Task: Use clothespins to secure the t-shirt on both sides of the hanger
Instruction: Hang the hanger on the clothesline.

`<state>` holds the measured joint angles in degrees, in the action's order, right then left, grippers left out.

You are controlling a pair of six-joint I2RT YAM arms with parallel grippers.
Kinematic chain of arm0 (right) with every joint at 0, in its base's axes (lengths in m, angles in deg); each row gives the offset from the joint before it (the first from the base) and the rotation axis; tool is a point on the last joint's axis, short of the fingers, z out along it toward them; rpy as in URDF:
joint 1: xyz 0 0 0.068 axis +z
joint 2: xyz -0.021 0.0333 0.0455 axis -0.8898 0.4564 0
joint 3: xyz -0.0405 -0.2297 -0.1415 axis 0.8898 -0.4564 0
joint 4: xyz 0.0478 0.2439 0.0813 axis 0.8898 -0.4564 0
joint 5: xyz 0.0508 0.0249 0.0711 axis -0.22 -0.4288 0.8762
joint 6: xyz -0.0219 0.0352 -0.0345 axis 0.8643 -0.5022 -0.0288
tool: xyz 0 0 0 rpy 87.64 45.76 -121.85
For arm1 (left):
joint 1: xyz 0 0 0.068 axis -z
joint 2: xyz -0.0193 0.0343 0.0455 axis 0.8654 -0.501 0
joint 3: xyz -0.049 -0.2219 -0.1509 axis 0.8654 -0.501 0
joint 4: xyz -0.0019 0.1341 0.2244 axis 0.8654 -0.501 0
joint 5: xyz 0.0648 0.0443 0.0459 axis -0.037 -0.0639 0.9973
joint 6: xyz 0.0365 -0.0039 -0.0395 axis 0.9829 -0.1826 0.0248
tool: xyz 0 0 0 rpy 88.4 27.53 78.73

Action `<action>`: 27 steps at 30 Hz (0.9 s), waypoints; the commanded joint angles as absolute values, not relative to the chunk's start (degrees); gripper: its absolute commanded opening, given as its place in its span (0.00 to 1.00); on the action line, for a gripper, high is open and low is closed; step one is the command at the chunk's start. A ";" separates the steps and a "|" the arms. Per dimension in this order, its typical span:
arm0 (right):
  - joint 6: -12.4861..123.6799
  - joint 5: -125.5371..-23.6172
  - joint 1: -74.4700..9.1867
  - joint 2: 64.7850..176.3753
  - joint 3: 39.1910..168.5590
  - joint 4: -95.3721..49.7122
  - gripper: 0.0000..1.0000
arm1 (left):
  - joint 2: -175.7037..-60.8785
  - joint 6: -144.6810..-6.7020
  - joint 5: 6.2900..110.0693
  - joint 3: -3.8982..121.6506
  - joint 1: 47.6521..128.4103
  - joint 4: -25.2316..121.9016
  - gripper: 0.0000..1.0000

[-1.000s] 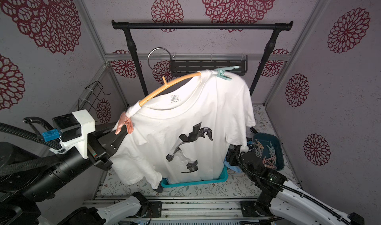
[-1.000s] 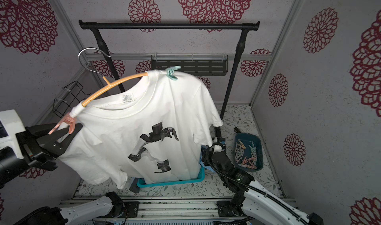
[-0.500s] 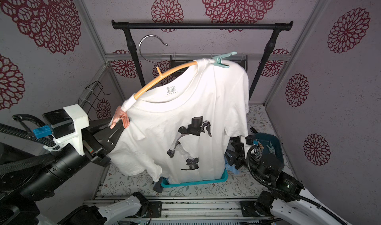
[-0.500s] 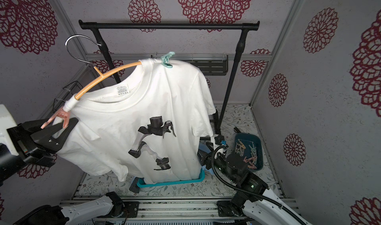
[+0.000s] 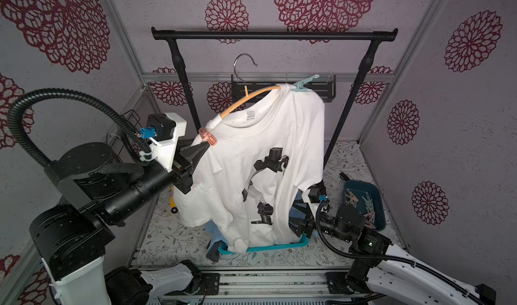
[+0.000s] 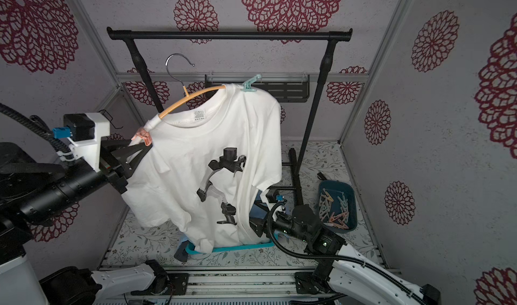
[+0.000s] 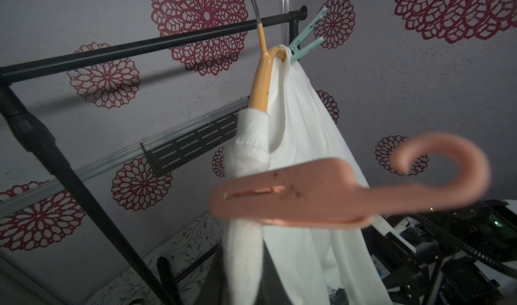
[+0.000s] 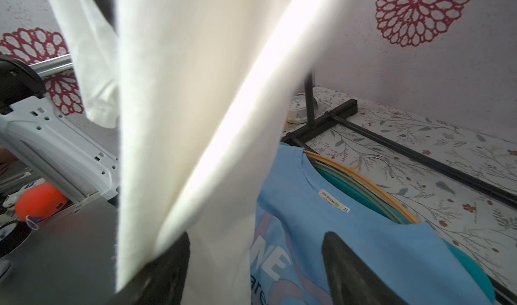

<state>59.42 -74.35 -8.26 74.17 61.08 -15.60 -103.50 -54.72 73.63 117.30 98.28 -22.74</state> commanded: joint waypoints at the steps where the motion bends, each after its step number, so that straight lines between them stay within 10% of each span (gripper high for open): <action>1: 56.62 -73.54 -5.80 77.37 64.87 -4.62 0.74 | -102.98 -58.74 77.35 116.30 98.42 -14.50 0.00; 20: 49.24 -85.28 -2.94 100.13 91.78 0.14 0.12 | -108.02 -58.27 88.14 115.39 98.31 -6.16 0.00; 27: 52.76 -93.84 -3.15 103.12 95.74 -0.72 0.21 | -111.18 -57.16 89.96 118.53 97.78 -5.63 0.00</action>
